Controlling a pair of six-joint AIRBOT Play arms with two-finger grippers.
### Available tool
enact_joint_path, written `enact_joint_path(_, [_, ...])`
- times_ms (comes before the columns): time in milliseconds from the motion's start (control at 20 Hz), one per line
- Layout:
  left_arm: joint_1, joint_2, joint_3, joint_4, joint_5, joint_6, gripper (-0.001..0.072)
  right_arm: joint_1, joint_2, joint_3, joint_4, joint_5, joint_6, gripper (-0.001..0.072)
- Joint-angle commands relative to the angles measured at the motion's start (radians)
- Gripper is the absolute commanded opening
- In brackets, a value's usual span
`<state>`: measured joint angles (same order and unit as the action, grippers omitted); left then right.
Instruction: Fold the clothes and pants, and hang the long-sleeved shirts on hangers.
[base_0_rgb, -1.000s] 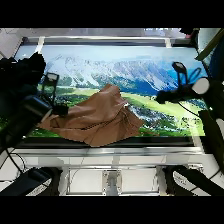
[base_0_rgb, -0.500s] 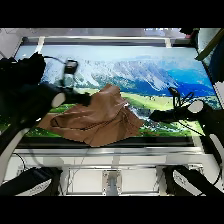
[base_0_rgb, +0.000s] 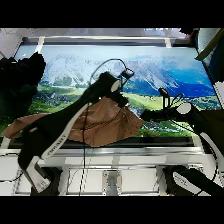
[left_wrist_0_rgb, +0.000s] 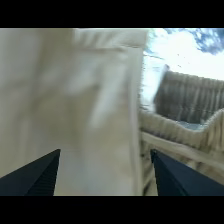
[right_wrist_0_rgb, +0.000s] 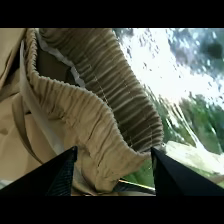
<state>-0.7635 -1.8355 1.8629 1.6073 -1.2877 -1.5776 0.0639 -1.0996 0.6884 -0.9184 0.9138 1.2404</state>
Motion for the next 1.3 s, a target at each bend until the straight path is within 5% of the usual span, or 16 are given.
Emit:
enact_joint_path(0, [-0.031, -0.101, 0.092, -0.018, -0.208, 0.023, 0.0645, 0.037, -0.003, -0.001, -0.042, -0.04, -0.005, 0.0509])
enact_joint_path(350, [-0.034, -0.136, 0.092, 0.001, -0.264, 0.023, 0.0644, 0.036, -0.003, -0.001, -0.066, -0.043, -0.005, 0.0509])
enact_joint_path(550, [-0.05, -0.174, 0.092, 0.138, -0.22, -0.011, 0.0643, 0.036, -0.003, -0.001, -0.066, -0.042, -0.005, 0.0509])
enact_joint_path(750, [-0.04, -0.176, 0.092, 0.222, -0.184, -0.023, 0.0573, 0.036, -0.003, -0.001, -0.066, -0.043, -0.005, 0.0509])
enact_joint_path(800, [-0.034, -0.179, 0.092, 0.222, -0.18, -0.023, 0.0542, 0.036, -0.003, -0.001, -0.066, -0.043, -0.005, 0.0509])
enact_joint_path(850, [-0.027, -0.18, 0.092, 0.224, -0.179, -0.023, 0.04, 0.036, -0.003, -0.001, -0.066, -0.043, -0.005, 0.0509])
enact_joint_path(900, [-0.024, -0.179, 0.092, 0.225, -0.179, -0.023, 0.012, 0.036, -0.003, -0.001, -0.066, -0.042, -0.005, 0.0508])
enact_joint_path(950, [-0.022, -0.176, 0.092, 0.225, -0.179, -0.02, 0.0007, 0.036, -0.003, -0.001, -0.066, -0.042, -0.005, 0.0508])
enact_joint_path(1250, [-0.011, -0.125, 0.092, 0.282, -0.179, -0.019, 0.0009, 0.037, -0.075, -0.002, -0.055, -0.005, -0.033, 0.0515])
